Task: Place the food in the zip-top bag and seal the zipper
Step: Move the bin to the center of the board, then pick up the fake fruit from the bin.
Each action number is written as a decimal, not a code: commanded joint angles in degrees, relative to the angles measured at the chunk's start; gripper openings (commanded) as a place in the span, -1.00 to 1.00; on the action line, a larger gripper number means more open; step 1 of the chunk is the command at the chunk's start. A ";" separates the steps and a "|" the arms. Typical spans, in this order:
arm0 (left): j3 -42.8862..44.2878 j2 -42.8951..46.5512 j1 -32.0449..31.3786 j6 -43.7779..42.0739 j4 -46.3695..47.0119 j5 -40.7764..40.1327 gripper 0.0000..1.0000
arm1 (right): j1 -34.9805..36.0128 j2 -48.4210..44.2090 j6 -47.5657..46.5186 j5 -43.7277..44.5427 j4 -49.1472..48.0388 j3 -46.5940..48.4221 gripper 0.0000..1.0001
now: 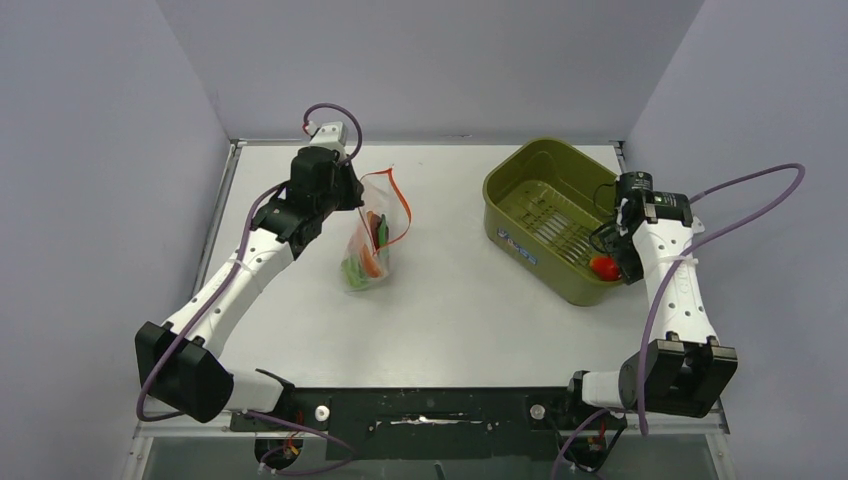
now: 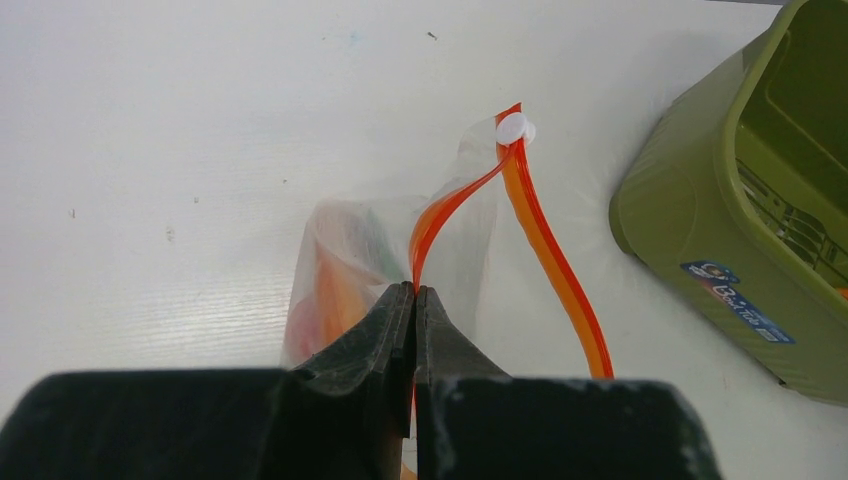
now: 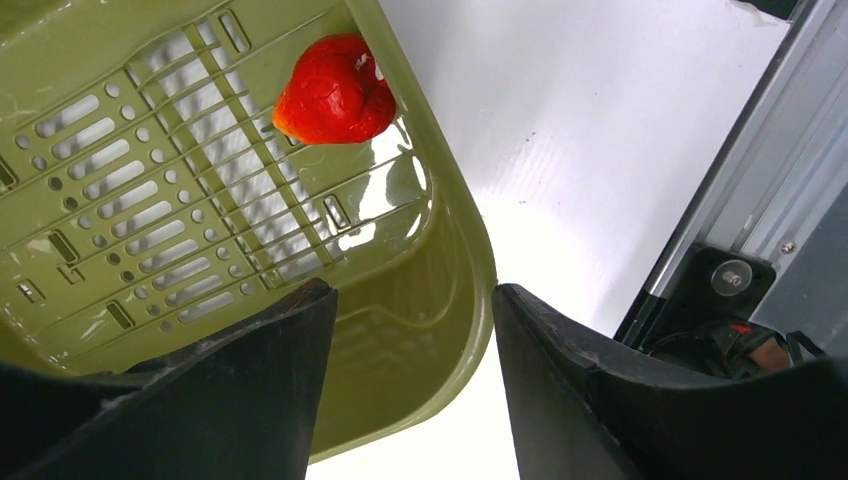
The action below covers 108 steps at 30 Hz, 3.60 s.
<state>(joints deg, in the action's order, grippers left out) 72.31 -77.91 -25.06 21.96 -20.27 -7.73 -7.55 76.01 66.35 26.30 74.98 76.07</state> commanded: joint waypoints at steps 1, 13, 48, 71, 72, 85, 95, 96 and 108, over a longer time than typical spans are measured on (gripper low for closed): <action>1.69 1.49 0.41 -1.76 4.75 -1.23 -1.00 | -0.93 0.23 4.95 0.26 5.39 2.80 0.20; 2.47 1.00 0.45 -1.17 3.07 -0.06 -1.00 | -1.74 -1.48 4.22 -3.80 -1.43 -5.40 0.28; 3.54 -2.07 0.76 0.76 5.56 1.61 -1.00 | -7.06 -5.89 -67.93 -13.42 -32.11 -12.14 -0.72; 6.01 -3.07 1.07 -4.27 0.65 4.10 -1.00 | -7.40 1.72 -62.23 -11.74 -25.25 -2.53 0.12; 6.12 -3.04 1.11 -4.33 0.32 4.32 -1.00 | -7.38 1.85 -60.04 -11.53 -23.80 -1.50 0.17; 4.23 -2.34 1.33 -6.48 2.24 4.61 -1.00 | -1.42 0.39 -53.39 -12.07 -25.10 4.13 0.36; 3.37 -1.23 0.99 -5.95 2.92 6.08 -1.00 | 4.39 5.44 -55.27 -8.34 -33.87 -4.46 0.48; 3.36 -1.20 0.98 -5.96 3.01 6.07 -1.00 | 4.31 6.34 -55.65 -7.99 -34.83 -4.83 0.52; 2.21 0.23 0.78 -6.90 3.19 5.86 -1.00 | 2.93 17.67 -52.03 -9.26 -44.69 -5.71 0.67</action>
<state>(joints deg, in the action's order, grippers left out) 74.32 -80.47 -24.23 15.84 -20.45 -2.70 -4.23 91.42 11.49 16.78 36.51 69.63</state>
